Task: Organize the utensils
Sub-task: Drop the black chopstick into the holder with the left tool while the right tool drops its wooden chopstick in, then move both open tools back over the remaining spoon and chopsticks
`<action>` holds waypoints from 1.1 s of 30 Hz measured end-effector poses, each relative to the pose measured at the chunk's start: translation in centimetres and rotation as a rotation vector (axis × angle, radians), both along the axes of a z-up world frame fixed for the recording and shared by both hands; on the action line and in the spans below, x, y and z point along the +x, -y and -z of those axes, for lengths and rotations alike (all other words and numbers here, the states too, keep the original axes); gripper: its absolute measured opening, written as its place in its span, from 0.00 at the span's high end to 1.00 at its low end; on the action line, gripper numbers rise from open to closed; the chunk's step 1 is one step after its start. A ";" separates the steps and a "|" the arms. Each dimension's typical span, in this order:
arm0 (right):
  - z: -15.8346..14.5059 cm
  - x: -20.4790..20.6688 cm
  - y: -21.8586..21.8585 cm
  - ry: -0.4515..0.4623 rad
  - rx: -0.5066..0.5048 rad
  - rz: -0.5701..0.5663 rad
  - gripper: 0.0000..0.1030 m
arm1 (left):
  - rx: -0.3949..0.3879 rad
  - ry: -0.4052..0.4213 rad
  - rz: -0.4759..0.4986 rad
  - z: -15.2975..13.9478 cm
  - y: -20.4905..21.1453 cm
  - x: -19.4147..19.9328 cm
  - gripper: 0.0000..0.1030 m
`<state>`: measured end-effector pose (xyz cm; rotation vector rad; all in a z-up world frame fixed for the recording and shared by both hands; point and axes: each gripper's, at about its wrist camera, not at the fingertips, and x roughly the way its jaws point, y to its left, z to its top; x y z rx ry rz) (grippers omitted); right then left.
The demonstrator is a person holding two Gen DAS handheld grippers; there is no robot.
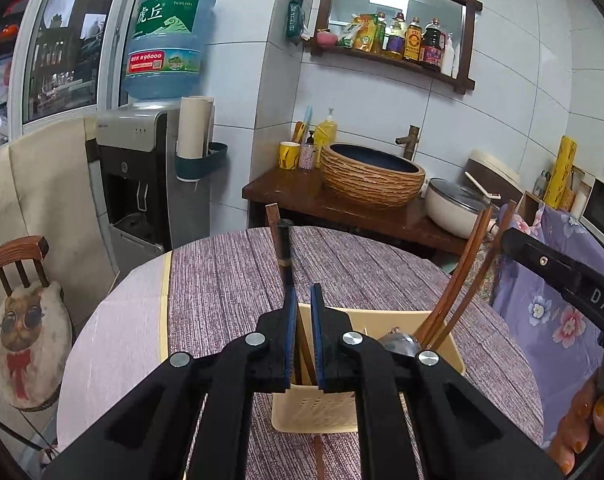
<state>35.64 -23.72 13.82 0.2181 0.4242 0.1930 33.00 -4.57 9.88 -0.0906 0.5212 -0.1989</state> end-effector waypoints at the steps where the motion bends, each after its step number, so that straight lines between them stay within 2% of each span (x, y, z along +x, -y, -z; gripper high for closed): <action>1: 0.1 -0.1 0.1 -0.002 0.005 -0.005 0.87 | 0.001 0.005 0.002 0.0 0.0 -0.3 0.75; 2: 0.1 -0.3 0.1 0.001 0.008 -0.003 0.81 | 0.001 0.016 0.003 -0.1 -0.2 -0.7 0.59; 3: 0.1 -0.5 0.2 0.009 0.008 0.002 0.62 | -0.002 0.033 -0.001 -0.2 -0.4 -1.3 0.51; 4: 0.0 -1.0 0.3 0.027 0.005 0.011 0.47 | -0.007 0.050 -0.008 -0.3 -0.6 -1.9 0.44; 6: -0.1 -1.9 0.2 0.056 -0.012 0.021 0.46 | -0.010 0.065 -0.005 -0.3 -1.0 -2.9 0.43; 8: 0.0 -2.9 0.0 0.069 -0.021 0.003 0.46 | -0.012 0.060 0.001 -0.1 -1.5 -3.8 0.34; 10: 0.2 -4.0 0.0 0.074 -0.022 -0.008 0.40 | -0.029 0.050 -0.006 0.4 -2.2 -4.7 0.26; 14: 1.5 -6.1 0.0 0.056 -0.037 -0.010 0.32 | -0.037 0.015 0.007 1.8 -3.1 -6.5 0.18; 18: 3.9 -8.0 0.1 0.004 -0.037 -0.021 0.26 | -0.008 -0.014 0.036 3.4 -3.0 -8.4 0.15; 28: 12.6 -11.2 1.1 -0.190 -0.072 0.012 0.25 | 0.051 -0.134 0.142 9.5 -2.6 -10.8 0.13; 33: 15.3 -12.4 1.9 -0.252 -0.066 0.039 0.25 | 0.077 -0.166 0.194 11.1 -1.0 -11.6 0.13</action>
